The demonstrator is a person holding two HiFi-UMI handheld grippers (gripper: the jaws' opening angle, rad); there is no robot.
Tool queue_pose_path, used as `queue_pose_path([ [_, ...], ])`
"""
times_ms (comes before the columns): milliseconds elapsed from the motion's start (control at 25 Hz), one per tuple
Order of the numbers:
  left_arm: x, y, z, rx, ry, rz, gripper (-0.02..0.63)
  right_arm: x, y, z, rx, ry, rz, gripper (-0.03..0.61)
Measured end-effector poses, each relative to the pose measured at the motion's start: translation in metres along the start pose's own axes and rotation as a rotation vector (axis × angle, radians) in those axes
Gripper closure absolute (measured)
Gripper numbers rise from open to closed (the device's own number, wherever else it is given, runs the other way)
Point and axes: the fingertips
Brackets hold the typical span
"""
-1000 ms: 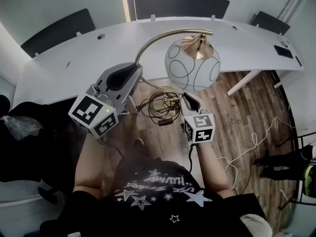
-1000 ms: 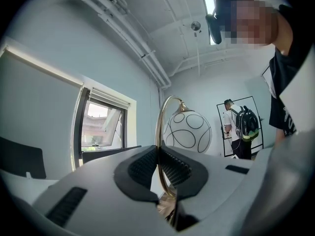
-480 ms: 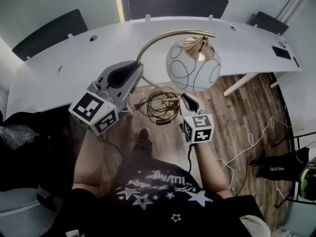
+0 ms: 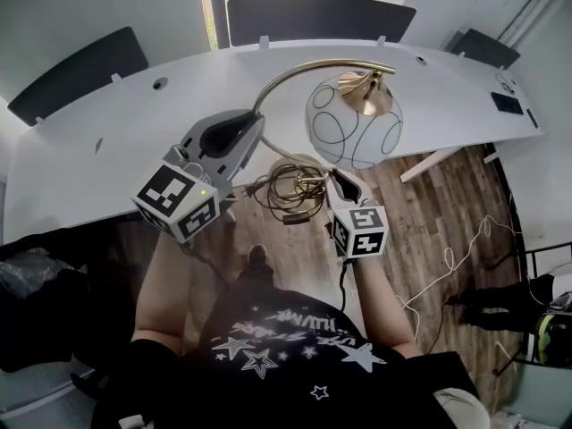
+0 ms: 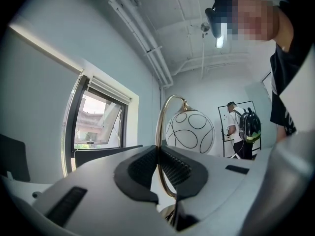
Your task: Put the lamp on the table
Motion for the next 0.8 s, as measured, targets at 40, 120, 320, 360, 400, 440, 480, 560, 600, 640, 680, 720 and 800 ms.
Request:
queue_pose_path([
  [40, 0.002, 0.001, -0.005, -0.001, 0.001, 0.001, 0.582, 0.004, 0.003, 0.0, -0.001, 0.001, -0.001, 0.534],
  [120, 0.01, -0.002, -0.024, -0.008, -0.003, 0.005, 0.583, 0.022, 0.011, 0.002, -0.003, -0.003, -0.005, 0.534],
  [320, 0.039, -0.023, -0.092, -0.023, -0.027, 0.026, 0.581, 0.087, 0.031, 0.01, -0.009, -0.027, -0.024, 0.534],
  [360, 0.044, -0.027, -0.105, -0.025, -0.03, 0.026, 0.581, 0.1, 0.035, 0.011, -0.008, -0.034, -0.027, 0.534],
  [400, 0.05, -0.032, -0.119, -0.029, -0.034, 0.025, 0.582, 0.113, 0.038, 0.013, -0.008, -0.044, -0.03, 0.534],
  [440, 0.055, -0.035, -0.13, -0.033, -0.04, 0.023, 0.583, 0.125, 0.041, 0.015, -0.006, -0.052, -0.032, 0.534],
  [480, 0.058, -0.037, -0.138, -0.036, -0.045, 0.023, 0.583, 0.132, 0.044, 0.016, -0.006, -0.059, -0.034, 0.534],
  [560, 0.06, -0.036, -0.143, -0.035, -0.052, 0.025, 0.581, 0.135, 0.048, 0.015, -0.008, -0.062, -0.035, 0.534],
  [600, 0.06, -0.034, -0.143, -0.033, -0.052, 0.027, 0.582, 0.134, 0.05, 0.015, -0.009, -0.061, -0.034, 0.534],
  [640, 0.059, -0.032, -0.144, -0.031, -0.051, 0.029, 0.583, 0.133, 0.051, 0.014, -0.011, -0.059, -0.033, 0.534],
  [680, 0.059, -0.031, -0.144, -0.031, -0.05, 0.033, 0.583, 0.132, 0.052, 0.014, -0.011, -0.059, -0.032, 0.534],
  [720, 0.059, -0.031, -0.144, -0.03, -0.052, 0.037, 0.583, 0.132, 0.053, 0.013, -0.01, -0.06, -0.031, 0.534],
  [800, 0.059, -0.032, -0.143, -0.026, -0.06, 0.038, 0.583, 0.132, 0.052, 0.014, -0.004, -0.065, -0.027, 0.534],
])
Point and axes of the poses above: the fingertips, and each gripper's own axes: x forward along the fingers, z to its right, y out of its top, and after that the axes turned 7 degrees about x, right-handed
